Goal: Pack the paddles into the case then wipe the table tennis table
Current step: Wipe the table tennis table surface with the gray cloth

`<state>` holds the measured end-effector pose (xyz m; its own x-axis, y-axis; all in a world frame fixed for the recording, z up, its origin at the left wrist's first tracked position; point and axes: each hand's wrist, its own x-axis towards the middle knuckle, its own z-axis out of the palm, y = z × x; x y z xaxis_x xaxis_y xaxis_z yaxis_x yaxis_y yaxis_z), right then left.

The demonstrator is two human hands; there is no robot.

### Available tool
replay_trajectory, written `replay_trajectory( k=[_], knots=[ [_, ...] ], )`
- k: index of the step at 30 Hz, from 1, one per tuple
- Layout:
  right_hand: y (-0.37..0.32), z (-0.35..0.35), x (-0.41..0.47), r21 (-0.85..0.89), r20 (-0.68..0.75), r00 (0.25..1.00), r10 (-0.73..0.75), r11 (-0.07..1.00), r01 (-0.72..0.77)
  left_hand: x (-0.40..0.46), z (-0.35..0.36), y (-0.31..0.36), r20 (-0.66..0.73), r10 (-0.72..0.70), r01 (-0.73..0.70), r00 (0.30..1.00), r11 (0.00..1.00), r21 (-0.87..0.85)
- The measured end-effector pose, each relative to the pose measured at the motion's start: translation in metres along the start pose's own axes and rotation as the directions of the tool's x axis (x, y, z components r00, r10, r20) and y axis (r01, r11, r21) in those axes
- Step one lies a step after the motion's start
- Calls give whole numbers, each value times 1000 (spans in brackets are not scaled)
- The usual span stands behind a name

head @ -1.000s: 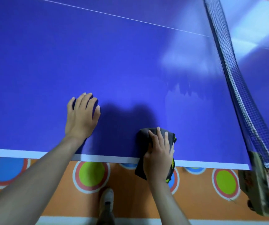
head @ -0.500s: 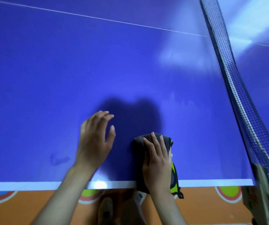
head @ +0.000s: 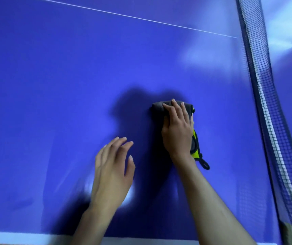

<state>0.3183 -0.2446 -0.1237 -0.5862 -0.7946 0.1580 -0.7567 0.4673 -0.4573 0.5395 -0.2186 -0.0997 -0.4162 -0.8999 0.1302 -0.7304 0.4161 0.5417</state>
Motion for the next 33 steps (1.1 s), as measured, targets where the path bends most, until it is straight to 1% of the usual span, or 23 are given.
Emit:
replay_trajectory(
  k=[3, 6, 9, 11, 15, 19, 22, 25, 29, 33],
  knots=[
    [4, 0, 26, 27, 13, 1000, 14, 1000, -15, 3, 4, 9, 17, -21, 21, 1000, 1000, 9],
    [4, -1, 36, 61, 34, 999, 22, 998, -24, 0, 3, 15, 23, -10, 9, 1000, 1000, 20],
    [2, -6, 30, 81, 73, 996, 46, 995, -52, -10, -2, 21, 8, 8, -8, 1000, 1000, 26],
    [1, -10, 14, 66, 74, 996, 56, 996, -61, -22, -6, 24, -11, 13, -12, 1000, 1000, 11],
    [-1, -18, -59, 43, 59, 996, 69, 997, -71, -57, -12, 21, -9, 26, -26, 1000, 999, 25],
    [7, -36, -157, 8, 41, 998, 42, 999, -42, -98, -24, 22, 29, -32, 32, 999, 999, 13],
    [15, -52, -224, -14, 75, 996, 56, 998, -55, -119, -31, 26, 23, -36, 36, 999, 999, 0],
    [22, -65, -259, -37, 95, 994, 45, 998, -41, -131, -33, 34, 11, -43, 43, 999, 999, -27],
    [28, -66, -250, -59, 112, 993, 37, 998, -30, -134, -27, 43, 18, -17, 18, 1000, 999, -40],
    [40, -61, -195, -34, 94, 995, 43, 999, -40, -124, -14, 48, 14, -34, 34, 999, 998, -51]
  ],
)
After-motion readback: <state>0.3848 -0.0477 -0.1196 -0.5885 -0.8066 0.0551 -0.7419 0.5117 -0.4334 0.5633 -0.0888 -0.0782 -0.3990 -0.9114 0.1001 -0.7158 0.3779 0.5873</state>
